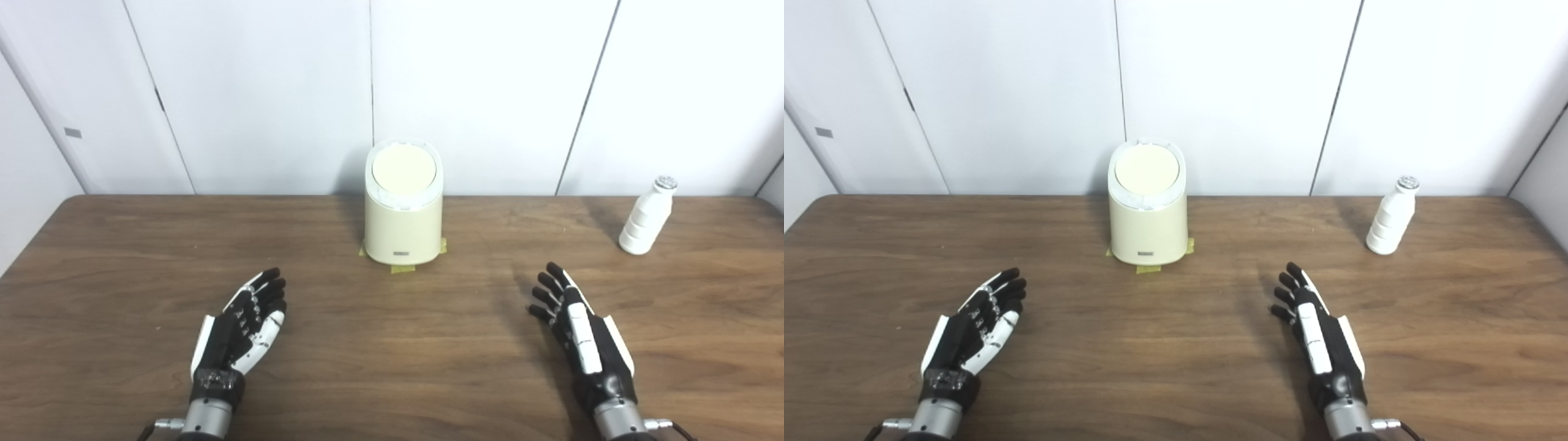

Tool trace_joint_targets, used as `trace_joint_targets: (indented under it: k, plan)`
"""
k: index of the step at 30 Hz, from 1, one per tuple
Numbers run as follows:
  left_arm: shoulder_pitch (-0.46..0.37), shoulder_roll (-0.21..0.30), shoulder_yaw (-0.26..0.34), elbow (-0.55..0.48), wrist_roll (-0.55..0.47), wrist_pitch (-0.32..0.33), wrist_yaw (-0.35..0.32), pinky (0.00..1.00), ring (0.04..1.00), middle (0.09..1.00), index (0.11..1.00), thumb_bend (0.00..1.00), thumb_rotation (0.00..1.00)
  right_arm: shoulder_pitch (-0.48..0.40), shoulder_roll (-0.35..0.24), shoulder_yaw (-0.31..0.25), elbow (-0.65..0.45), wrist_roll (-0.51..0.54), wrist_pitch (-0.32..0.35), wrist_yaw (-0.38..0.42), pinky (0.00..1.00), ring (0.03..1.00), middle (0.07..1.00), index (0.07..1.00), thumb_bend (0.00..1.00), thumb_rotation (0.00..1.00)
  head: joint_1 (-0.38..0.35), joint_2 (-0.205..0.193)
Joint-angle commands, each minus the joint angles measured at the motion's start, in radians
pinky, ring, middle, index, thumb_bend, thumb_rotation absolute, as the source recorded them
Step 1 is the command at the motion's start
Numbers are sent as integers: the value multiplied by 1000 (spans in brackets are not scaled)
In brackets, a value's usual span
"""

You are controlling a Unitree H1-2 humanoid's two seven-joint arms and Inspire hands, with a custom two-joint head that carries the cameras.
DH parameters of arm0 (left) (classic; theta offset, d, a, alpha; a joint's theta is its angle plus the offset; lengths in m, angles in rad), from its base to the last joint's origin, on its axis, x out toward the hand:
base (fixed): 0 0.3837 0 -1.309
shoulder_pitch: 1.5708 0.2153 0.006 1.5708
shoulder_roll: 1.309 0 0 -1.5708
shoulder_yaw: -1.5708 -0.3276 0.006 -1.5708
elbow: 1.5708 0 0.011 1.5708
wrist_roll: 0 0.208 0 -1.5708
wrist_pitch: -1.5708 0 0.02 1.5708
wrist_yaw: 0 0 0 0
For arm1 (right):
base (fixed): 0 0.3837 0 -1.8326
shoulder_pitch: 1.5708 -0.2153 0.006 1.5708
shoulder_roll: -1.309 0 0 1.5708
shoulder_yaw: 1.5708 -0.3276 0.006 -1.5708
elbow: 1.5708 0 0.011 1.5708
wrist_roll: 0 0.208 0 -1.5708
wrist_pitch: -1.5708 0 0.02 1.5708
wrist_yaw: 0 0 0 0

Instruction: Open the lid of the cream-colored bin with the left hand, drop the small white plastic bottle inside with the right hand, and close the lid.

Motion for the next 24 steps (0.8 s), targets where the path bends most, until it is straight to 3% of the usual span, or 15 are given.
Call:
trace_joint_targets:
  k: [1, 17, 20, 24]
  plan:
    - [63, -12, -17, 55, 0, 4, -4, 866, 838, 827, 862, 321, 309, 4, -7, 6, -16, -9, 2, 7, 823, 894, 922, 935, 495, 963, 1, 0]
    - [65, -5, -22, 52, 31, 1, 4, 862, 839, 836, 865, 328, 344, -1, -3, 3, -13, 1, 2, 9, 832, 894, 920, 933, 498, 954, 0, -4]
    - [68, -8, -22, 48, 47, -7, 12, 834, 834, 830, 860, 305, 272, -1, -7, 4, -7, -4, -8, 10, 823, 894, 919, 939, 492, 968, 2, -11]
    - [70, -13, -16, 19, 41, 7, 15, 836, 836, 834, 863, 332, 265, 5, -2, -1, -4, 11, -9, 10, 824, 897, 920, 936, 498, 942, 5, -28]
